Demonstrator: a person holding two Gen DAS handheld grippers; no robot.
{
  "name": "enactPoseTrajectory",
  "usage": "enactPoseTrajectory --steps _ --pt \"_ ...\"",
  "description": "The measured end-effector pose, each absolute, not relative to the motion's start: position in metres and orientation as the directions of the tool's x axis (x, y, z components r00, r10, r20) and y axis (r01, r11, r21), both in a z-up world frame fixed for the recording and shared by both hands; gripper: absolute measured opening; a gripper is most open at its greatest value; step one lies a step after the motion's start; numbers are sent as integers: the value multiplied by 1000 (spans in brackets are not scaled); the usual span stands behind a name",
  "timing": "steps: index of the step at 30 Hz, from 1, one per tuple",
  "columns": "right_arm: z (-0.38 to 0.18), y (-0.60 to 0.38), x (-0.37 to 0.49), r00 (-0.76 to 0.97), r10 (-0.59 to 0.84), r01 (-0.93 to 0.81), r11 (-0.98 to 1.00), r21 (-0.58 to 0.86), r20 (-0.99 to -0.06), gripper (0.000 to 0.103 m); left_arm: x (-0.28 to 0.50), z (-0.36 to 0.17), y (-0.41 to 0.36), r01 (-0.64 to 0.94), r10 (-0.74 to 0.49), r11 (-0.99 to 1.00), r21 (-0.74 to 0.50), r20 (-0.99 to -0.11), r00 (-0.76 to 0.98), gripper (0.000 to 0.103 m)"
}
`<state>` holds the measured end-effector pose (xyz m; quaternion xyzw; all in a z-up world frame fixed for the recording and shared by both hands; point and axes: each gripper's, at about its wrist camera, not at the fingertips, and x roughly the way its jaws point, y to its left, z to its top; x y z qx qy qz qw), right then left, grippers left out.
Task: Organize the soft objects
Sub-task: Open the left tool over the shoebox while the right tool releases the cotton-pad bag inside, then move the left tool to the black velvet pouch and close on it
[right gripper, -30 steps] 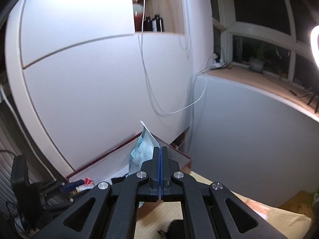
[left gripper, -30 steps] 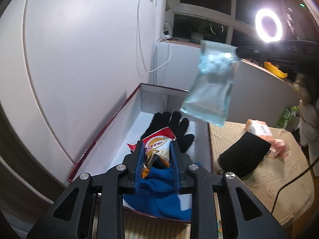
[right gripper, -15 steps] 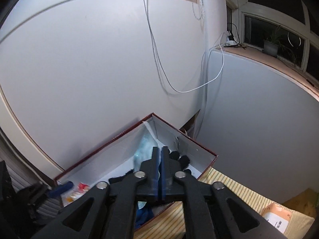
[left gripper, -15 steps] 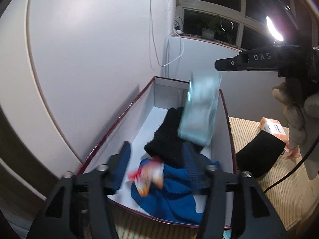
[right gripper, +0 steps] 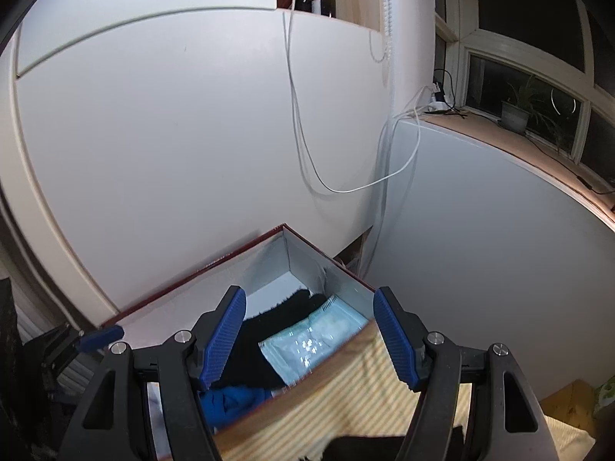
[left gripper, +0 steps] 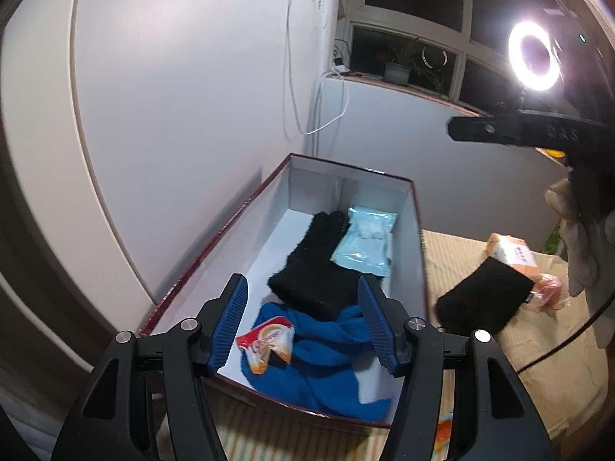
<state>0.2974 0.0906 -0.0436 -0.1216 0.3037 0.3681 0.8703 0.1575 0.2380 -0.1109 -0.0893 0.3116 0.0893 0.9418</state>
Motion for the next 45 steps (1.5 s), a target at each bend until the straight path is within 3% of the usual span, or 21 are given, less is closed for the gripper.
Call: enactPoseTrajectory --steps 13,20,31,45 --pt "-29 -59 258 605 538 -630 774 60 -587 65 145 -96 186 -89 -29 980 -178 -568 822 59" --pt "-40 -138 238 609 518 -549 822 152 -600 65 148 -98 144 3 -114 982 -188 -578 808 59" --pt "-87 -223 221 559 512 -402 855 327 -652 65 171 -113 82 140 -224 974 -180 -632 742 59" --pt "-137 -272 259 505 508 -269 861 432 -698 65 203 -139 27 229 -300 954 -196 -691 658 60"
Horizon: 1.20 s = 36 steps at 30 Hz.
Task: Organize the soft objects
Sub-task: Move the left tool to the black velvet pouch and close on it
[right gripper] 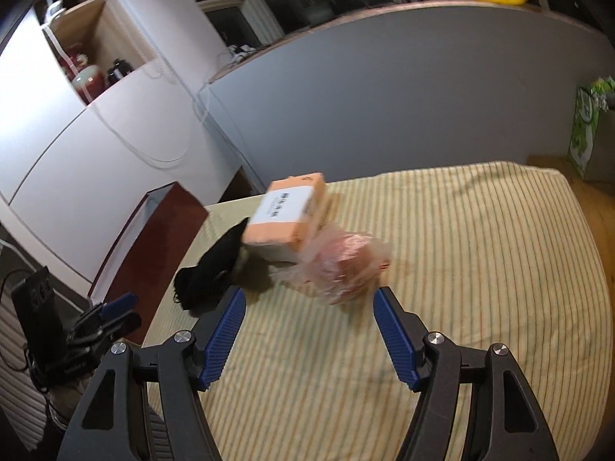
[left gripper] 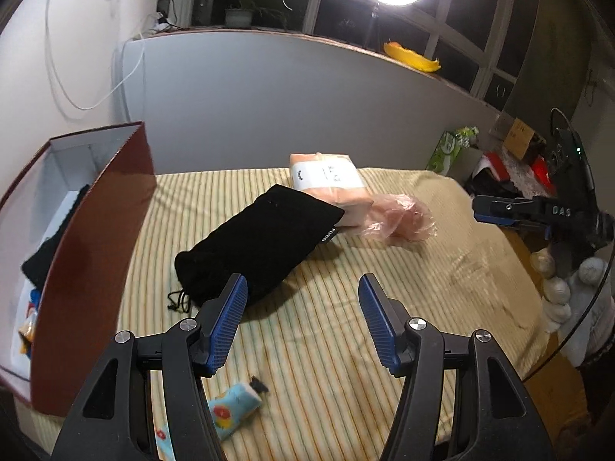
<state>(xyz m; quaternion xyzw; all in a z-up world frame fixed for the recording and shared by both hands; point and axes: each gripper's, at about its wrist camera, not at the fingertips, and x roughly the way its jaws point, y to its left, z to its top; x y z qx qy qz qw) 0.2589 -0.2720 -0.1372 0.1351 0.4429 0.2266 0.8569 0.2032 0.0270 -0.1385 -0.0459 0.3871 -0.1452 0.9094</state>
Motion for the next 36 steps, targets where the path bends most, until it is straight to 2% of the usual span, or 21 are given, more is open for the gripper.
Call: enactPoseTrajectory --steps 4,7,19,24,36 --pt "-149 -276 267 470 563 -253 824 508 -680 65 231 -141 36 203 -301 954 -222 -717 629 60" --pt "-157 -268 268 449 577 -260 815 518 -682 65 260 -143 48 148 -255 967 -208 -739 624 60" --pt "-166 -213 252 369 641 -351 766 538 -673 65 346 -180 71 -4 -296 942 -337 -835 464 60" --pt "-166 -204 248 355 650 -371 758 537 -672 65 355 -191 72 -29 -272 948 -316 -857 438 60" --pt "-172 -171 258 315 678 -381 732 565 -665 65 337 -201 77 -36 -336 925 -378 -857 390 60"
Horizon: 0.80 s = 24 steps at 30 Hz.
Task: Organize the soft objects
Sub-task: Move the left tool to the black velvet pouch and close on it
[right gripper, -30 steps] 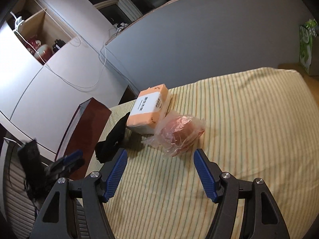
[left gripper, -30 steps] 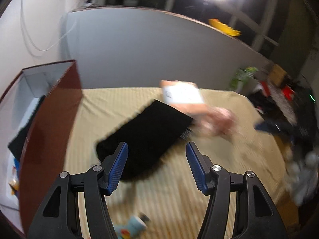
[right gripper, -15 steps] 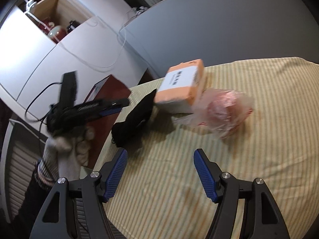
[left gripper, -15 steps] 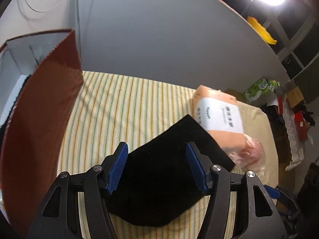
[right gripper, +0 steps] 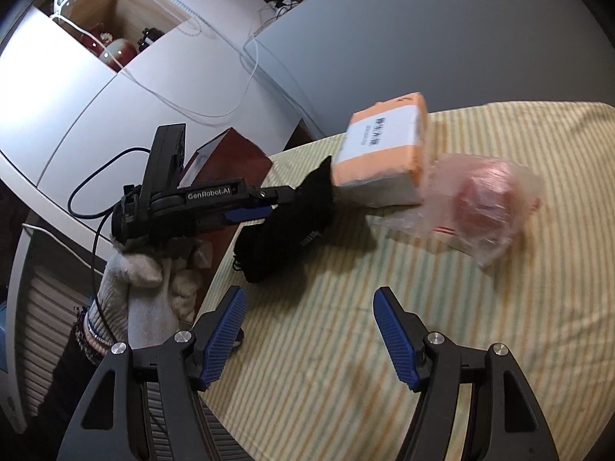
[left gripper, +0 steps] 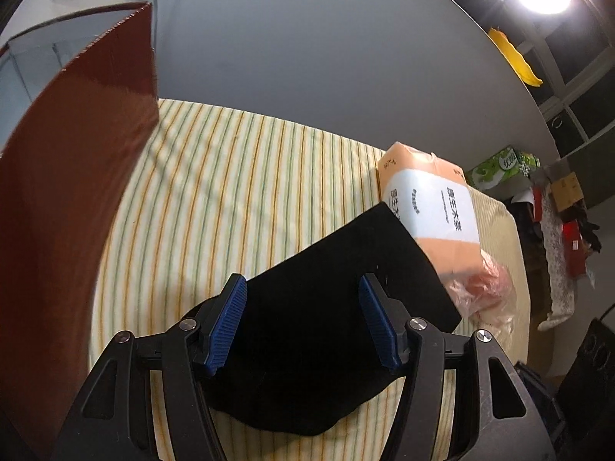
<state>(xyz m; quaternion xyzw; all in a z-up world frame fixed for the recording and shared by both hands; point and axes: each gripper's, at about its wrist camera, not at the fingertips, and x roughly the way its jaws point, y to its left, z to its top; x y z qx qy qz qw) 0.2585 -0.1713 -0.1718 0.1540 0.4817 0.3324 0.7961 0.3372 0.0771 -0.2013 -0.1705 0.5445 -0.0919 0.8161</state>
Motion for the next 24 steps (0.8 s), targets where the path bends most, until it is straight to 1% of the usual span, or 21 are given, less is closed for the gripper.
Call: enactPoseTrajectory --steps 7,8,10,13,15,16,17,19,24 --pt "-182 -119 280 286 639 -411 755 511 -714 64 334 -200 75 -3 -333 932 -362 -860 386 60" --pt "-185 -113 282 282 632 -414 759 503 -722 59 336 -200 74 -3 -333 932 -363 -860 386 60" --pt "-190 -101 289 271 626 -418 761 496 -732 53 338 -199 74 -1 -332 933 -360 -860 387 60" --pt "-196 -91 294 273 614 -410 771 488 -741 48 345 -201 75 -2 -336 931 -365 -858 388 60" --pt "-201 -85 299 271 612 -403 773 489 -743 43 348 -202 74 4 -341 930 -368 -857 387 60" --pt "-203 -83 301 270 611 -399 775 490 -744 37 348 -202 73 7 -339 931 -365 -856 390 60" --pt "-204 -81 302 268 611 -398 774 492 -745 33 349 -203 73 12 -341 930 -367 -853 394 59" --pt "-207 -78 304 268 613 -396 773 495 -743 33 347 -204 72 21 -350 928 -373 -848 399 56" --pt "-211 -69 309 286 624 -400 767 502 -727 32 343 -201 69 56 -338 936 -347 -842 421 40"
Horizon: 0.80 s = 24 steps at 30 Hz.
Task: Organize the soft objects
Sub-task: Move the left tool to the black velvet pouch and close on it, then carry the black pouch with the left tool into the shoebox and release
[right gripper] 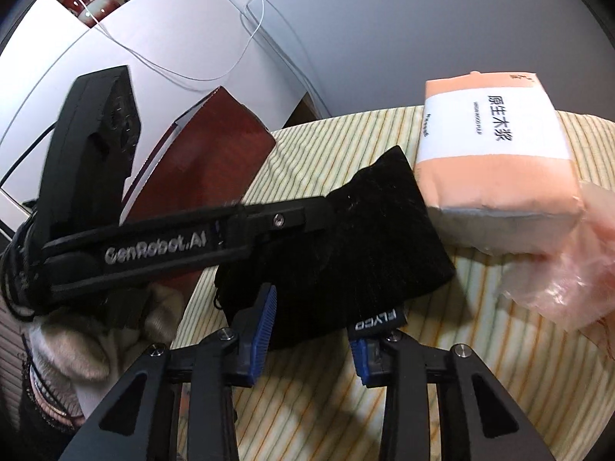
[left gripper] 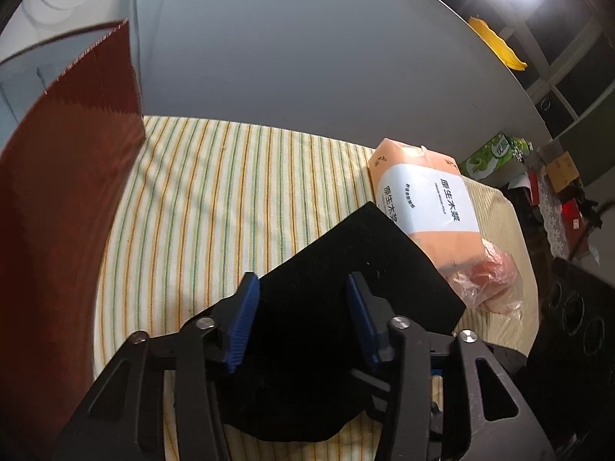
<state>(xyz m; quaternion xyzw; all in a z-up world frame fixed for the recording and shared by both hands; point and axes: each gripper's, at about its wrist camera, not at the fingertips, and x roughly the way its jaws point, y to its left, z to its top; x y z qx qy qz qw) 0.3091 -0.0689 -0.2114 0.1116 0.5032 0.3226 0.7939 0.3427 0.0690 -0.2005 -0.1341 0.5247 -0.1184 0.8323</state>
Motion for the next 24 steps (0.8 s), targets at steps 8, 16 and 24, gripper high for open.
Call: enactPoseTrajectory --steps 8,16,24 --pt "-198 -65 305 327 632 -418 764 492 -703 24 334 -185 63 94 -349 934 -345 -819 455 21" --pt "-164 -64 289 374 627 -471 763 442 -684 21 318 -158 67 122 -368 926 -357 -782 503 15" --pt "-114 -61 265 413 625 -541 754 373 -663 21 295 -112 79 157 -387 916 -369 -714 584 14"
